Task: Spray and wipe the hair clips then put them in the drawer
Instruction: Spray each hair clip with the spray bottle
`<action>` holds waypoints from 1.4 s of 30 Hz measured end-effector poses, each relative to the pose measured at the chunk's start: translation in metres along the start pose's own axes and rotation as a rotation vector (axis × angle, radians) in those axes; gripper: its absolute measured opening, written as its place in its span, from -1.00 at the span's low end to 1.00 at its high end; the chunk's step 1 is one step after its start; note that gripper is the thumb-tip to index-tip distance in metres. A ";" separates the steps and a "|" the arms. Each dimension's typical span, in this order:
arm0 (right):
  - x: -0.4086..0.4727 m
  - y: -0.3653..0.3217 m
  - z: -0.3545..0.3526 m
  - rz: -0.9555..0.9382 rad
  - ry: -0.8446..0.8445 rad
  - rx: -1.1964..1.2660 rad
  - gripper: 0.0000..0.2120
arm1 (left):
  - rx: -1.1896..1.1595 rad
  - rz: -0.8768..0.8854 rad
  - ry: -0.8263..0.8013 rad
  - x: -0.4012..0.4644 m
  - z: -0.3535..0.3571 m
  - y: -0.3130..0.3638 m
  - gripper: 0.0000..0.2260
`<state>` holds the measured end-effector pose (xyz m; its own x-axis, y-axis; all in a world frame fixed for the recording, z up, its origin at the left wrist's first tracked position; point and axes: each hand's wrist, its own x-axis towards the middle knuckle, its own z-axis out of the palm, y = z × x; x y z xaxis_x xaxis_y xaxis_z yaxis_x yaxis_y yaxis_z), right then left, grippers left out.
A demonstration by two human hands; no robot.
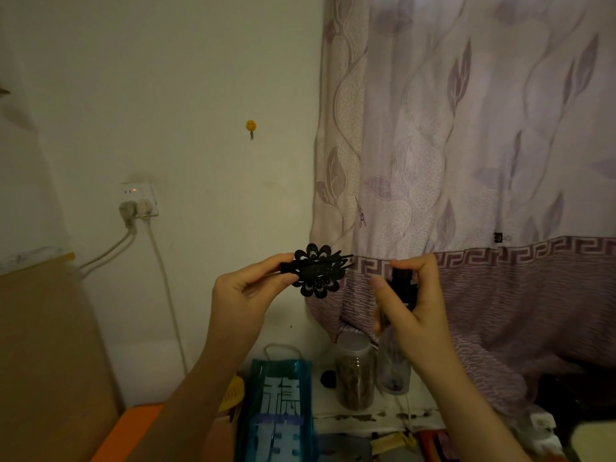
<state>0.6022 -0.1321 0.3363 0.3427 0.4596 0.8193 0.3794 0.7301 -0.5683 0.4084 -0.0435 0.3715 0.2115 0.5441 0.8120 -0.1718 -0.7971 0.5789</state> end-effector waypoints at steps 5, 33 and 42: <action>-0.002 0.001 0.000 0.050 -0.010 0.037 -0.75 | 0.008 -0.015 0.009 -0.002 -0.001 -0.003 -0.67; -0.028 0.011 0.004 0.218 -0.216 0.073 -0.21 | -0.150 -0.455 -0.159 -0.044 0.006 -0.017 -0.78; -0.033 0.010 0.007 0.268 -0.112 0.042 -0.35 | -0.134 -0.370 -0.200 -0.043 0.007 -0.014 -0.70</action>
<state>0.5884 -0.1364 0.3041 0.3281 0.6904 0.6447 0.2512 0.5941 -0.7641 0.4080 -0.0576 0.3282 0.4618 0.7145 0.5257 -0.1701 -0.5103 0.8430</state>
